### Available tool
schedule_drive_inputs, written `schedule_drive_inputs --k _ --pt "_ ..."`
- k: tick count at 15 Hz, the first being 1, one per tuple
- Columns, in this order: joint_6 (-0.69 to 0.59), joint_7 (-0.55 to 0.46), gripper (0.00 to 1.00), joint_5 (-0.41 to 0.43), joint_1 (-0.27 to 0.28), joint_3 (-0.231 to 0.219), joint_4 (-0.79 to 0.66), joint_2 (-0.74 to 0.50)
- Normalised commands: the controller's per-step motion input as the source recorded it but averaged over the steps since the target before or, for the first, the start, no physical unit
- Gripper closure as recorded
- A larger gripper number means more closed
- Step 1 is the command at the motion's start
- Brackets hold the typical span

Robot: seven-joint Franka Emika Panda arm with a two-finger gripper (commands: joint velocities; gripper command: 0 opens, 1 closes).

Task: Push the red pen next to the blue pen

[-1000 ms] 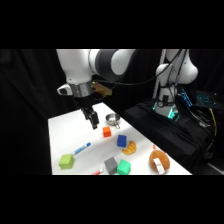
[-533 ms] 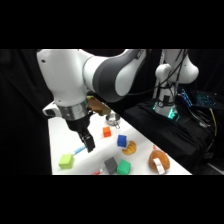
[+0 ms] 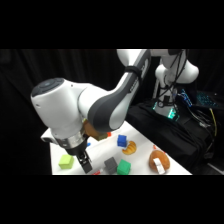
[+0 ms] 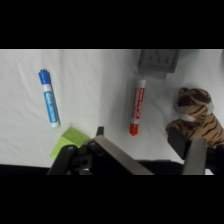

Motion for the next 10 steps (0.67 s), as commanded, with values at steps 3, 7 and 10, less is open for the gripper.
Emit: schedule_drive_inputs --k 3,7,10 --pt "-0.09 0.15 0.0 0.032 0.078 -0.017 0.44 0.34" --pt "-0.08 0.14 0.0 0.065 0.078 -0.003 0.42 0.3" --pt "-0.09 0.11 0.0 0.083 0.061 0.002 0.45 0.31"
